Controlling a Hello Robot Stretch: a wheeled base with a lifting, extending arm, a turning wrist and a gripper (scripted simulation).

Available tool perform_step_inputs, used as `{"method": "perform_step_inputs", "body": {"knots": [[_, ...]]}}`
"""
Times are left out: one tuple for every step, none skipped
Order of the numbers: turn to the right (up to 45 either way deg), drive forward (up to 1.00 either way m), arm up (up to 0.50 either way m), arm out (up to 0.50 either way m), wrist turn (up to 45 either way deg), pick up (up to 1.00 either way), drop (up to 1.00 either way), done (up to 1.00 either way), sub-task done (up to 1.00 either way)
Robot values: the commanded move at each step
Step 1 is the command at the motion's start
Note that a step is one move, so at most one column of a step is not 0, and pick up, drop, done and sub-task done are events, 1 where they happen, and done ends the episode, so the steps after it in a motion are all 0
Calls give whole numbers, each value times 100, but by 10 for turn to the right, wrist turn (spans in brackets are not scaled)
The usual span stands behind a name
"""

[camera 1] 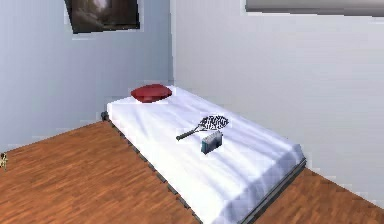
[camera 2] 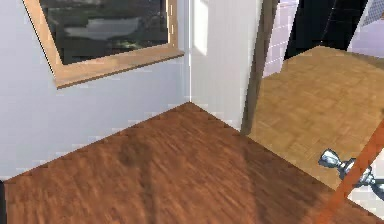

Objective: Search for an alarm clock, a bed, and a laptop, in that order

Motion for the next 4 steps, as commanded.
{"method": "perform_step_inputs", "body": {"knots": [[0,0,0,0,0,0,0,0,100],[-450,0,0,0,0,0,0,0,0],[-450,0,0,0,0,0,0,0,0],[-450,0,0,0,0,0,0,0,0]]}}
